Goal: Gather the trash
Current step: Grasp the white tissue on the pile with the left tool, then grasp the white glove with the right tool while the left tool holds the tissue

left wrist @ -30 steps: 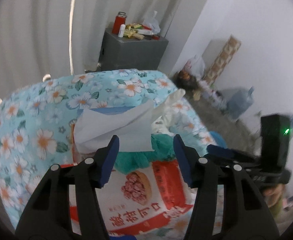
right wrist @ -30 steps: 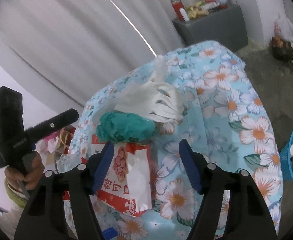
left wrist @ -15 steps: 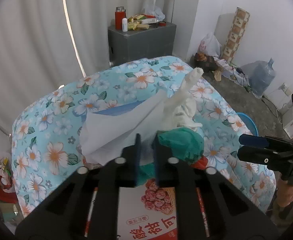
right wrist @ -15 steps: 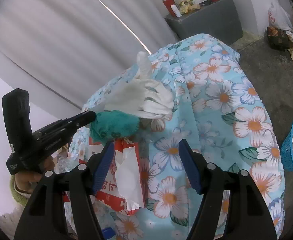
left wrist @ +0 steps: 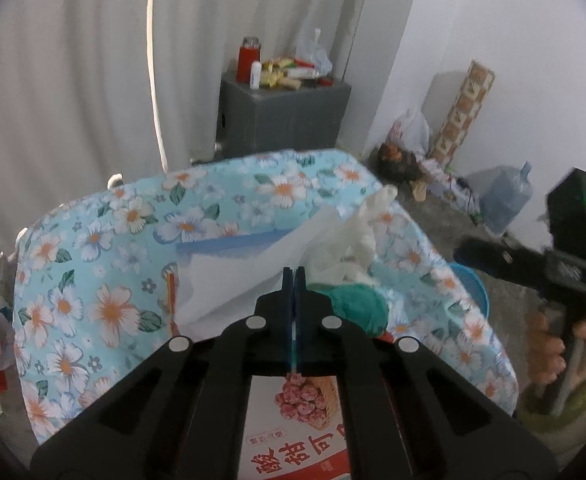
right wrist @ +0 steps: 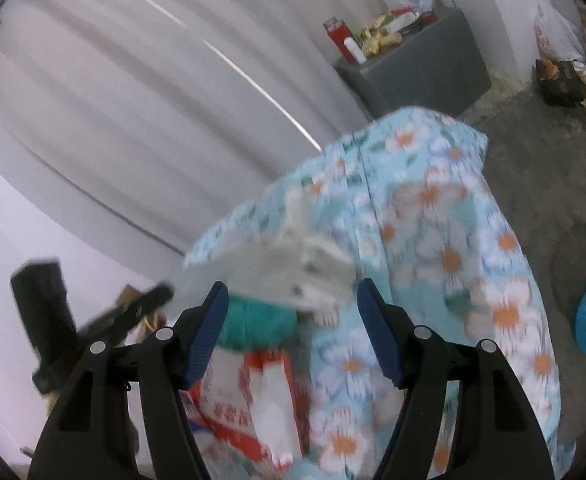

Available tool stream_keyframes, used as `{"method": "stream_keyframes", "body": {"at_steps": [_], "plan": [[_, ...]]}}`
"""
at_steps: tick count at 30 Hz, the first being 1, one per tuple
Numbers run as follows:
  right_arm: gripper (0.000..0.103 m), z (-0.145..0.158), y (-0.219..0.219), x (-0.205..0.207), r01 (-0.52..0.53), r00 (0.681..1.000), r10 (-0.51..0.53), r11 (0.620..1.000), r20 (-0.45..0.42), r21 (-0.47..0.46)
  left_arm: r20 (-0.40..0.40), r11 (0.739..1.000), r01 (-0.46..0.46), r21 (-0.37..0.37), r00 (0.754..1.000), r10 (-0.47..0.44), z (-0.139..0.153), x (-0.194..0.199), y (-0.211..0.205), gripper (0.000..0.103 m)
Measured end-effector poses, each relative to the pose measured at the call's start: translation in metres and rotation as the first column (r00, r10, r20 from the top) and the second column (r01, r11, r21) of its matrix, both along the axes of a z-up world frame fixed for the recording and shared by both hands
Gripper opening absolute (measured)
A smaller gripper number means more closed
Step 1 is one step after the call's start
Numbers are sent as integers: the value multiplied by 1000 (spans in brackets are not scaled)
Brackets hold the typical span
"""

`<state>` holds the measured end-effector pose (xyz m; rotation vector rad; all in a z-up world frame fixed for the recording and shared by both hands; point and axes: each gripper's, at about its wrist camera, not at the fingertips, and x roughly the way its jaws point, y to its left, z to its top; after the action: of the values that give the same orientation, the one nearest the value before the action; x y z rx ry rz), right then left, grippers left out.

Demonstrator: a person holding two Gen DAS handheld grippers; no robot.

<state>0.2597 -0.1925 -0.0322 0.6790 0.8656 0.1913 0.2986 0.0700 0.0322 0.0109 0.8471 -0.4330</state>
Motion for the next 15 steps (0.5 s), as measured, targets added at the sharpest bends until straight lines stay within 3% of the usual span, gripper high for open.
{"method": "stream_keyframes", "body": {"at_steps": [8, 12, 15], "plan": [[66, -19, -13, 69, 28, 999, -26, 998, -38, 55, 78, 998, -45, -35, 996, 48, 22, -8, 16, 0], [57, -22, -6, 83, 8, 999, -6, 998, -35, 66, 85, 997, -65, -40, 994, 68, 26, -9, 24, 0], [42, -22, 1, 86, -12, 1000, 14, 997, -28, 72, 94, 996, -77, -47, 992, 82, 30, -10, 29, 0]]}}
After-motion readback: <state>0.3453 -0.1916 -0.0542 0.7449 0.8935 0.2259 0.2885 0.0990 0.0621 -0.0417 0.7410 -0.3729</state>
